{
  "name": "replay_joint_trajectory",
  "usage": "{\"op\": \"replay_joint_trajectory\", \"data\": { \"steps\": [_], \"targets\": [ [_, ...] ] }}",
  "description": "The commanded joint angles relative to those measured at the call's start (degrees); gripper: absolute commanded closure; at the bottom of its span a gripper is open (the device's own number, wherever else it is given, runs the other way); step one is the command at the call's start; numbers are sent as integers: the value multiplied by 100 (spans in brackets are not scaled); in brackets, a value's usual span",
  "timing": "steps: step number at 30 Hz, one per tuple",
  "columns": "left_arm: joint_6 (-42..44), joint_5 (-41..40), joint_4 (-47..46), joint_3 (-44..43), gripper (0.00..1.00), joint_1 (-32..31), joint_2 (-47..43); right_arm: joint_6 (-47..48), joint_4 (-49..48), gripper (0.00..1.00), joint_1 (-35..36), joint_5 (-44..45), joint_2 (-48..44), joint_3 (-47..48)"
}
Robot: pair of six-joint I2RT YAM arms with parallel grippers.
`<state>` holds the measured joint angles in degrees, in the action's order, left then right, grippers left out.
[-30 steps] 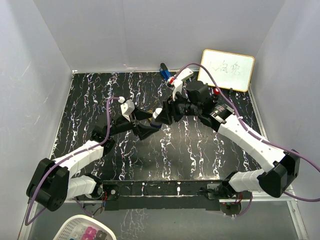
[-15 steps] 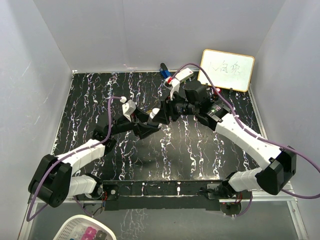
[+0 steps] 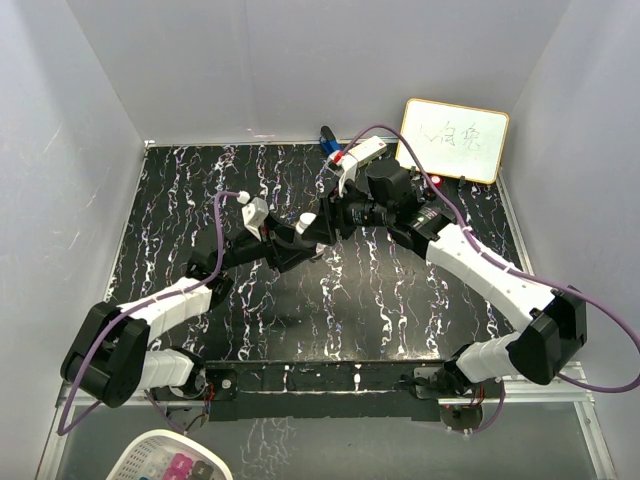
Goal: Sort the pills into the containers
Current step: Unscrew the lid of the pill bottle.
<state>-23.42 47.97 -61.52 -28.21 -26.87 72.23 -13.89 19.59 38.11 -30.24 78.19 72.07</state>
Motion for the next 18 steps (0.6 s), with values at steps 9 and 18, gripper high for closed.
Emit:
{"op": "replay_joint_trajectory", "data": {
  "steps": [9,18],
  "targets": [
    [704,-653,495,-17,100,-37,-358,-372,-1107,8,50,603,-391,-273],
    [1309,-1285,573,140,100,-125,-545,-1053,-2303,2,135,2747,-1117,-1123]
  ]
}}
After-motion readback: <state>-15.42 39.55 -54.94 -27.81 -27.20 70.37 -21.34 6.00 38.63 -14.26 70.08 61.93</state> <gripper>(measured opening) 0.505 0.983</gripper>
